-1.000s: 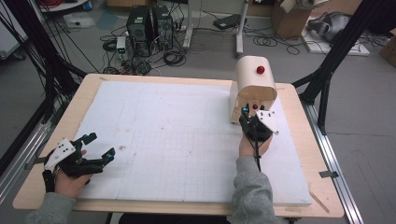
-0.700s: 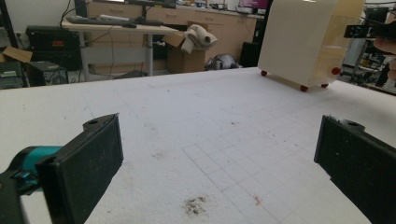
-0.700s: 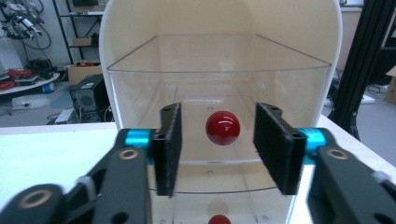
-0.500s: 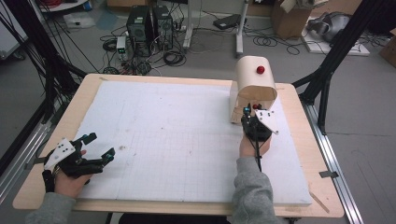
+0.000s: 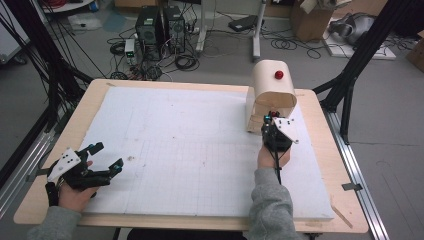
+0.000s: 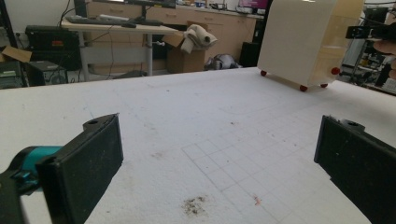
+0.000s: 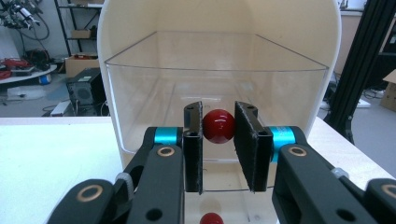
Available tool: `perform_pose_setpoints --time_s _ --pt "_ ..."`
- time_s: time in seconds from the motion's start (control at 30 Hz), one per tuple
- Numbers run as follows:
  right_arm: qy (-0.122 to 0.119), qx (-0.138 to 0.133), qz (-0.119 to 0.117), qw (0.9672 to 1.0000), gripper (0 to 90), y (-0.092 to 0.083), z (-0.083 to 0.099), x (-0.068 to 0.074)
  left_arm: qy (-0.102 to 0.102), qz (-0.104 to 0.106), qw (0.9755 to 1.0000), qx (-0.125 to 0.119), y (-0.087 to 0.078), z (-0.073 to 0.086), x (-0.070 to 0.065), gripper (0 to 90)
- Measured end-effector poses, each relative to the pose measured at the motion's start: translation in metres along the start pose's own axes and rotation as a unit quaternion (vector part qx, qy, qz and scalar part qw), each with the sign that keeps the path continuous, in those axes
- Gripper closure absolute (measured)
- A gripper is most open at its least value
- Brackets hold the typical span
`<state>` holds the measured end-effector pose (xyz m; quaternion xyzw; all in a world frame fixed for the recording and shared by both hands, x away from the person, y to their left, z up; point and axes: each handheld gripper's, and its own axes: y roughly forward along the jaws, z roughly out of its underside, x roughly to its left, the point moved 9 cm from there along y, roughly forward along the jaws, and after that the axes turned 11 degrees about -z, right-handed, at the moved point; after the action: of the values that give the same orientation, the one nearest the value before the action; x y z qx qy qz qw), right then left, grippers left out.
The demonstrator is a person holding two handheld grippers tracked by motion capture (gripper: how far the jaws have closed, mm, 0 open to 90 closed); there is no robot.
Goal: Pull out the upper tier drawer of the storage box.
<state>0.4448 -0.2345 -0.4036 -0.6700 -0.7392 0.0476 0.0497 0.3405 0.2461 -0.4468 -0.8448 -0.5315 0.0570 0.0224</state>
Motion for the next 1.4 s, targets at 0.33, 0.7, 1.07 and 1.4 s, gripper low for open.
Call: perform_pose_setpoints --time_s 0.33,0.7,1.07,1.4 --pt "0.004 0.001 -0.003 1.0 73.4 -0.001 0.0 -0.001 -0.001 0.0 1.0 0.0 0.0 0.0 0.0 1.7" --pt "0.007 0.002 -0.012 0.9999 73.4 -0.011 0.001 -0.002 0.001 0.002 1.0 0.0 0.0 0.0 -0.001 1.7" --pt "0.013 -0.005 -0.016 0.9998 73.4 -0.028 0.005 0.001 0.003 0.008 1.0 -0.004 -0.001 -0.001 -0.003 1.7" --pt "0.012 -0.009 -0.014 0.9998 73.4 -0.035 0.006 0.002 0.001 0.007 1.0 -0.005 -0.001 -0.002 -0.002 1.7"
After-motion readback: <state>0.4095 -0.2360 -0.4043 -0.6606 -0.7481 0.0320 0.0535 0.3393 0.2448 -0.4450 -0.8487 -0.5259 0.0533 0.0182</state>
